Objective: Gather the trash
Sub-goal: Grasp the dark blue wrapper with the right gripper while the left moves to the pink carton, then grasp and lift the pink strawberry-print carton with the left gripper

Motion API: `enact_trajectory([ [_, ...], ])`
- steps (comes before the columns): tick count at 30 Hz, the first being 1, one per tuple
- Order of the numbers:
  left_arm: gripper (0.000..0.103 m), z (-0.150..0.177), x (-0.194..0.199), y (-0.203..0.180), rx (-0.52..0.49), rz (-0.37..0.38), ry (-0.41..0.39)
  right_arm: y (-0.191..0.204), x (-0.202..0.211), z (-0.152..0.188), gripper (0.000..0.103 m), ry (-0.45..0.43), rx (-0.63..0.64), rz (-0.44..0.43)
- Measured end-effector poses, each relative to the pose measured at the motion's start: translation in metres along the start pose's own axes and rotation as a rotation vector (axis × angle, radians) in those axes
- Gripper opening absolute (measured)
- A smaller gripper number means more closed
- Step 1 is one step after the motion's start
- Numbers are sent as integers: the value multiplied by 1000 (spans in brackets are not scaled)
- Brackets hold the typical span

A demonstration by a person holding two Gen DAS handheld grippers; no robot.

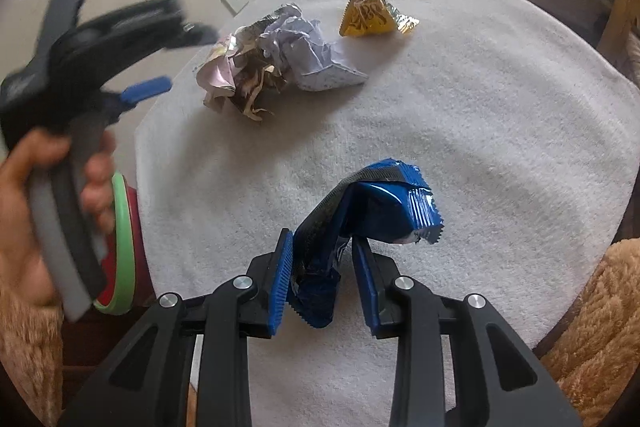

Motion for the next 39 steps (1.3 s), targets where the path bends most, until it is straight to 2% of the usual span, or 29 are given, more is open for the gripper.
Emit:
enact_trajectory([
  [1,79,0,-5,1,4,-6,16,-1,1,0,31,0,-1,-2],
  [3,64,3,-15,1,20,-7,53,-1,0,-1,31,-5,-4,-1],
  [4,47,5,-17,1,18,-1,69,-2,0,-3,31,-9,-6,1],
  [5,37,9,-19,1,12,12,86,-3,0,-4,31,-12,-8,3],
  [8,35,15,-8,7,0,5,62,-6,-2,-3,31,-3,-20,0],
  [10,35,21,6,15,10,16,32,-8,1,-2,31,3,-17,-2],
  [12,35,35,22,23,15,46,34,-5,0,-1,32,12,-2,0],
  [14,35,58,36,31,3,67,49,-2,-3,0,38,21,17,5],
  [19,35,113,46,46,-25,62,120,5,-9,6,39,39,45,16],
  [21,35,130,46,52,-8,59,132,5,-8,6,45,33,47,28],
  [23,37,135,48,57,4,38,112,3,-9,5,64,26,36,42],
  [24,39,136,48,58,-1,21,110,2,-8,4,67,19,23,47],
  [26,52,136,47,57,-6,18,108,0,-7,2,67,9,2,49],
  [32,63,131,52,64,28,24,81,-1,-9,-6,67,-8,-23,55],
  [35,66,130,53,68,50,27,79,2,-13,-8,67,-19,-8,53],
  [38,67,130,52,73,62,18,83,6,-22,-9,58,-36,12,45],
  [39,67,131,52,74,65,14,85,6,-23,-10,52,-39,7,38],
])
Point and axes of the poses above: each gripper's, at about its wrist camera, not at the fingertips, and x roughly against the way its jaws point, y to its left, z to its underside, the point moved 8 cm from there along -x, roughly the way its jaws point, and after that the axes turned 3 degrees about -y, right-handed, at the moved point
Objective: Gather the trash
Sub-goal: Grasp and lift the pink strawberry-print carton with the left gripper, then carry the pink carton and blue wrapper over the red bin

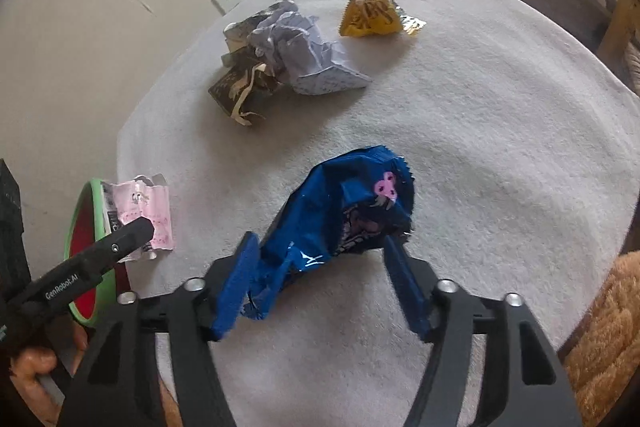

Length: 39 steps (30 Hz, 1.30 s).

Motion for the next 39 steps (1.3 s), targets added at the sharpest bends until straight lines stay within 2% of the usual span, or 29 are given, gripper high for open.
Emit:
enact_trajectory([
  [5,66,-2,-9,7,3,-21,13,7,8,-4,23,-32,63,10],
  [6,66,-3,-12,7,-2,-24,18,7,8,-4,21,-33,63,7],
  [7,64,-4,-14,7,-7,-27,22,6,9,-4,19,-31,56,0],
  [9,48,-4,-19,8,-4,-26,40,3,9,-5,18,-33,32,-11],
  [10,34,-2,-21,9,-6,-26,61,2,10,-5,17,-33,26,-14],
  [18,32,2,0,13,-12,-43,7,7,17,-5,14,-30,41,-16],
  [21,32,-2,8,12,-11,-43,-20,8,16,-5,19,-25,29,-11],
  [22,31,-3,10,11,-10,-39,-26,6,15,-5,31,-26,7,-11],
  [23,31,-4,11,10,-9,-37,-29,3,15,-6,51,-28,-13,-18],
  [24,31,-5,12,9,-10,-36,-32,1,16,-7,56,-36,-31,-17],
  [26,24,-4,13,7,-15,-34,-29,-2,17,-12,64,-57,-60,-7],
  [27,24,-4,12,7,-16,-37,-29,-2,14,-13,67,-54,-67,-4],
  [28,24,-4,11,6,-17,-39,-30,-2,11,-14,76,-43,-68,5],
  [31,24,-4,12,4,-18,-38,-33,-1,-5,-9,77,23,-73,15],
  [33,24,-4,11,4,-23,-39,-32,5,-11,-6,66,43,-51,3],
  [34,24,-3,10,5,-24,-42,-30,7,-13,-4,51,52,-28,8],
  [35,24,-3,9,6,-24,-45,-27,10,-14,-3,45,60,-3,8],
  [37,27,-2,5,9,-18,-44,-18,15,-11,-3,39,45,30,7],
  [39,39,-2,0,9,-22,-49,-8,20,-5,-5,36,28,60,9],
])
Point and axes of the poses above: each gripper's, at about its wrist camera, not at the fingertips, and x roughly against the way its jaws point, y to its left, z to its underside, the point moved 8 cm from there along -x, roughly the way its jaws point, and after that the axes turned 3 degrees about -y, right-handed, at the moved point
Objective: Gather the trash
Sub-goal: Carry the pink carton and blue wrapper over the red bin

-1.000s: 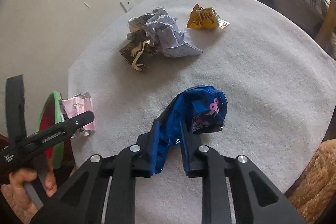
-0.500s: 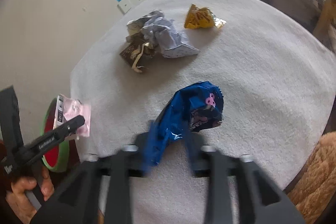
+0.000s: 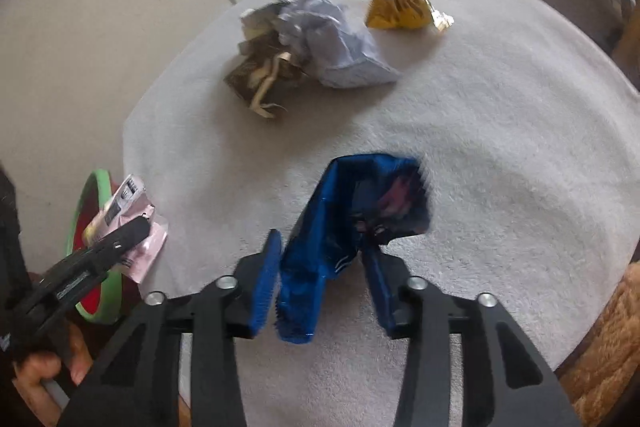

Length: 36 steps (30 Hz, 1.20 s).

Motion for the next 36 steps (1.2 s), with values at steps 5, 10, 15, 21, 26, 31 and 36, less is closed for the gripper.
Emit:
enact_trajectory([
  [5,43,-5,-21,1,-27,-28,32,6,16,-3,36,-38,44,9],
  [10,38,-2,-17,6,5,-5,30,12,31,-7,36,-76,82,14],
  [15,38,3,0,10,25,12,4,26,41,-13,36,-112,124,11],
  [21,38,-9,33,15,45,29,-74,41,57,-15,36,-147,161,3],
  [26,38,-19,58,17,51,32,-139,53,62,-16,36,-155,186,-9],
  [31,38,-23,78,28,72,21,-191,63,59,-12,36,-142,209,-14],
  [36,38,-23,88,45,122,37,-207,79,58,-10,36,-137,239,-26],
])
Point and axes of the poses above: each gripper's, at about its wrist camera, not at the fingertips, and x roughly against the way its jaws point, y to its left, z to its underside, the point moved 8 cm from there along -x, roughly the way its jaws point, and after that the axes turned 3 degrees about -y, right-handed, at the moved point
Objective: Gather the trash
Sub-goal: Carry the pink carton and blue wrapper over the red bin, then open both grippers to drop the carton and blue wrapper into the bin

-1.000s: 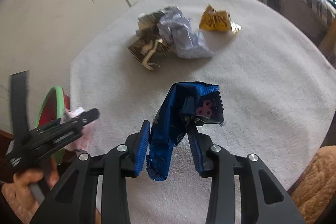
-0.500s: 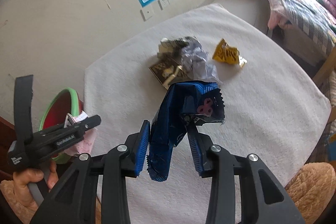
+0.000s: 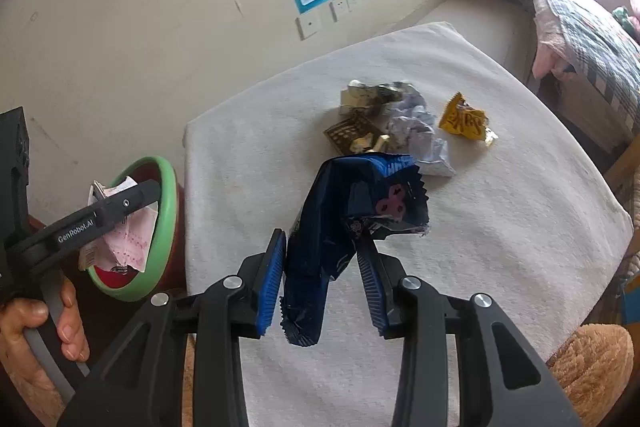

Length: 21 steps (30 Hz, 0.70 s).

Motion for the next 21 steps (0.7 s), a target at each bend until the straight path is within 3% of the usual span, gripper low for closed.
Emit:
enact_trajectory([
  [13,38,-1,16,66,124,-46,-48,79,-17,-16,36,28,85,-136],
  [21,38,11,24,136,228,-134,-67,149,-37,-20,38,46,228,-200],
])
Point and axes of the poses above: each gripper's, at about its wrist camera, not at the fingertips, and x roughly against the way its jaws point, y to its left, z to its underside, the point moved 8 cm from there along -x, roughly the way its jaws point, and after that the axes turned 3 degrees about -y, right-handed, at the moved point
